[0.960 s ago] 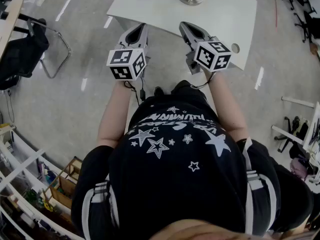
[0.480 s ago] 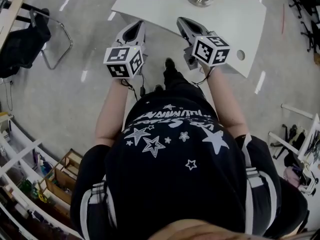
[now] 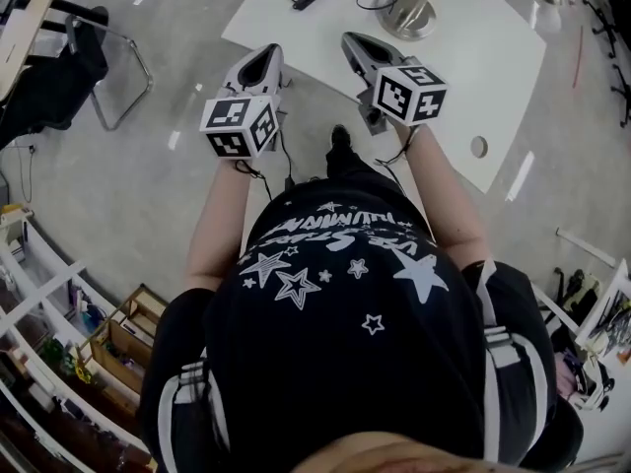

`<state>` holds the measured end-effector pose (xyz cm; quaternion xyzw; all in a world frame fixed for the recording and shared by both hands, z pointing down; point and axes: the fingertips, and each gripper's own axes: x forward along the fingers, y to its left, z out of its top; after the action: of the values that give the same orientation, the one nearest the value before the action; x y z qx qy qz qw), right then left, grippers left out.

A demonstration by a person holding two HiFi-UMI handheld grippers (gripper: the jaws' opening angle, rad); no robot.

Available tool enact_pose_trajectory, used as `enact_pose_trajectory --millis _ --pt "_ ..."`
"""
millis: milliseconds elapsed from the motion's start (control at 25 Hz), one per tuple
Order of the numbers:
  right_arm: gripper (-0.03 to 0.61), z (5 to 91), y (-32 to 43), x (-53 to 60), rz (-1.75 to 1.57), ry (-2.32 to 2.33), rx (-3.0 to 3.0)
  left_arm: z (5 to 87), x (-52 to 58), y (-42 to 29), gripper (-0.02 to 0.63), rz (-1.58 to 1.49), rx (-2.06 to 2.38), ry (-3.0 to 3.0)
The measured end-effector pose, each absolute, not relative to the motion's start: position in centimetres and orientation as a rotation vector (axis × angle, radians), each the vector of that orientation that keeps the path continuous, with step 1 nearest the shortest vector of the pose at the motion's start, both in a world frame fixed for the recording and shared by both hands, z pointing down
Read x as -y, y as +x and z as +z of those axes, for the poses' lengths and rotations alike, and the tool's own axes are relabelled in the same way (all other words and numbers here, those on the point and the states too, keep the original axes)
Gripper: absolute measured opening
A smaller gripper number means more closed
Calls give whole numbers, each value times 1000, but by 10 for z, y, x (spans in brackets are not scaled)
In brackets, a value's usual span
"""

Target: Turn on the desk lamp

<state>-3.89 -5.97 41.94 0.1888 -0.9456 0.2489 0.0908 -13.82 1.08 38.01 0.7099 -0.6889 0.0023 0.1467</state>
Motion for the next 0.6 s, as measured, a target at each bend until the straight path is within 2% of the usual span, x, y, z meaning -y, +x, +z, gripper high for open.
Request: enact_pose_trajectory --millis 600 --pt "5 429 -46 149 698 445 2796 405 87 -126 11 96 1997 1998"
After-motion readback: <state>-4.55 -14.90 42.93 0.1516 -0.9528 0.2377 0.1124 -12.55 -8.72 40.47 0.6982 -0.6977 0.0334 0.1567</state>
